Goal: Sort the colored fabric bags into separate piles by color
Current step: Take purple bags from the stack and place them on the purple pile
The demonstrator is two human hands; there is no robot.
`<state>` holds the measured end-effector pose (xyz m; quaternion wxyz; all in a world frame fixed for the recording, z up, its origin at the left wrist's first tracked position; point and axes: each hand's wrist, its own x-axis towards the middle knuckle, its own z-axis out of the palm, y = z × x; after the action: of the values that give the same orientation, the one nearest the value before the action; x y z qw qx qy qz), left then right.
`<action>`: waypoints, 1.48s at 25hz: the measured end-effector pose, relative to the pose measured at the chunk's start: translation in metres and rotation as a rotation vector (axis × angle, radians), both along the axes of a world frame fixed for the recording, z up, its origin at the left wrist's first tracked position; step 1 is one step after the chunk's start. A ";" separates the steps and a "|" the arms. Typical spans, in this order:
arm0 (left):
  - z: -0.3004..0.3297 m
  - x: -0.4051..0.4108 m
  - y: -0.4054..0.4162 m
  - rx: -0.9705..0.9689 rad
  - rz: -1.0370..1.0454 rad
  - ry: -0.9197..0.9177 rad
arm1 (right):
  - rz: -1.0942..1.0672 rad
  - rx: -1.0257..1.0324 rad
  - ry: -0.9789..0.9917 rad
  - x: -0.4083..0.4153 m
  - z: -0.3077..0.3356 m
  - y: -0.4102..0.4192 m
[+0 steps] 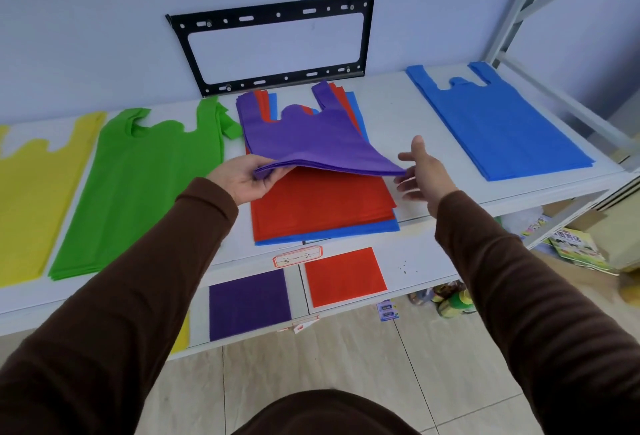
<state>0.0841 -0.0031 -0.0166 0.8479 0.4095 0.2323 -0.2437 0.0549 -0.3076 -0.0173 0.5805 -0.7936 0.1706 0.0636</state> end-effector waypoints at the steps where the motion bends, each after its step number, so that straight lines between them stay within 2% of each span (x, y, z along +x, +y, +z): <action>1: 0.001 -0.002 0.001 -0.012 -0.017 -0.009 | 0.056 0.176 0.113 0.002 0.001 -0.002; 3: -0.001 -0.007 0.003 0.122 -0.119 -0.110 | 0.180 0.478 0.238 0.006 0.002 -0.002; 5: -0.010 -0.009 0.008 0.315 -0.254 -0.207 | 0.265 0.581 0.277 0.010 0.003 0.002; 8: -0.017 -0.006 0.014 0.403 -0.327 -0.219 | 0.369 0.425 0.268 0.020 -0.001 0.007; 10: -0.018 0.005 0.010 0.404 -0.208 -0.257 | 0.423 0.367 0.272 0.025 -0.005 0.007; 12: -0.018 0.021 0.006 0.492 -0.039 -0.296 | 0.457 0.364 0.271 0.028 -0.010 0.003; 13: -0.018 0.027 0.005 0.542 -0.028 -0.312 | 0.472 0.364 0.271 0.030 -0.012 0.002; 18: -0.016 0.044 0.001 0.801 -0.219 -0.335 | 0.479 0.350 0.290 0.037 -0.011 0.005; 21: 0.008 0.045 0.000 0.999 -0.216 -0.462 | 0.433 0.326 0.232 0.034 0.005 0.019; 24: 0.045 0.029 0.012 1.112 -0.196 -0.616 | 0.426 0.372 0.098 0.013 0.019 0.036; 27: 0.070 -0.019 0.043 1.124 -0.165 -0.763 | 0.435 0.422 -0.064 -0.037 0.028 0.062; 31: 0.072 -0.130 0.094 1.014 -0.089 -0.903 | 0.488 0.447 -0.216 -0.141 0.022 0.105; 34: 0.037 -0.223 0.135 0.960 -0.088 -0.930 | 0.478 0.524 -0.186 -0.230 -0.011 0.144; 37: -0.032 -0.302 0.173 0.941 -0.097 -0.835 | 0.461 0.540 -0.056 -0.302 -0.065 0.178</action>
<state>-0.2176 0.1700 -0.0482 0.5842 0.8093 -0.0547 0.0267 -0.2467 -0.1296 -0.0822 0.7444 -0.6305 -0.0518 0.2137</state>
